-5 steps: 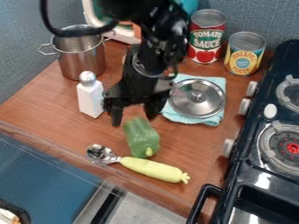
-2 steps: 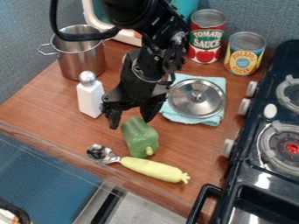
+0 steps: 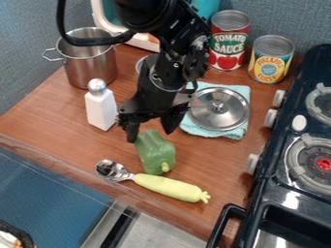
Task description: Put green thing to the pot
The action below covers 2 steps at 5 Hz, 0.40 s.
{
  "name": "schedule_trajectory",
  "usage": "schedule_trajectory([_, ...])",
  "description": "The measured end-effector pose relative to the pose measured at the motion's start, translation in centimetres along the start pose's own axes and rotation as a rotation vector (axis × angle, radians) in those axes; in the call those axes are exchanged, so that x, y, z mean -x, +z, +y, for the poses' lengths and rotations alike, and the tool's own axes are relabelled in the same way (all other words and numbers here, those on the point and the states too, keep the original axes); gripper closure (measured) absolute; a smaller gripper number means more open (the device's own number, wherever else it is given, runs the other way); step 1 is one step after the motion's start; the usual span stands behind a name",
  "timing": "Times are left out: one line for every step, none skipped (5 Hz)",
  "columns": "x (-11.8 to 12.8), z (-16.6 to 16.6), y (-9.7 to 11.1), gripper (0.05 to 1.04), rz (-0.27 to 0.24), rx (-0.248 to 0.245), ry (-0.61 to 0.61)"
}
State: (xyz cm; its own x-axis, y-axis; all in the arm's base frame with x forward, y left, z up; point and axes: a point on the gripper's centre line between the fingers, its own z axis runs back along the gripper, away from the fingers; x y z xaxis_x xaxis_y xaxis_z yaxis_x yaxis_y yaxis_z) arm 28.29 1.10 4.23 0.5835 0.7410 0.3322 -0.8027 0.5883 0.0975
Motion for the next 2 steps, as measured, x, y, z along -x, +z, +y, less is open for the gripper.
schedule_trajectory([0.32, -0.53, 0.02, 0.083, 0.018, 0.032, -0.004])
schedule_trajectory([0.77, -0.87, -0.23, 0.083, 0.034, 0.068, 0.011])
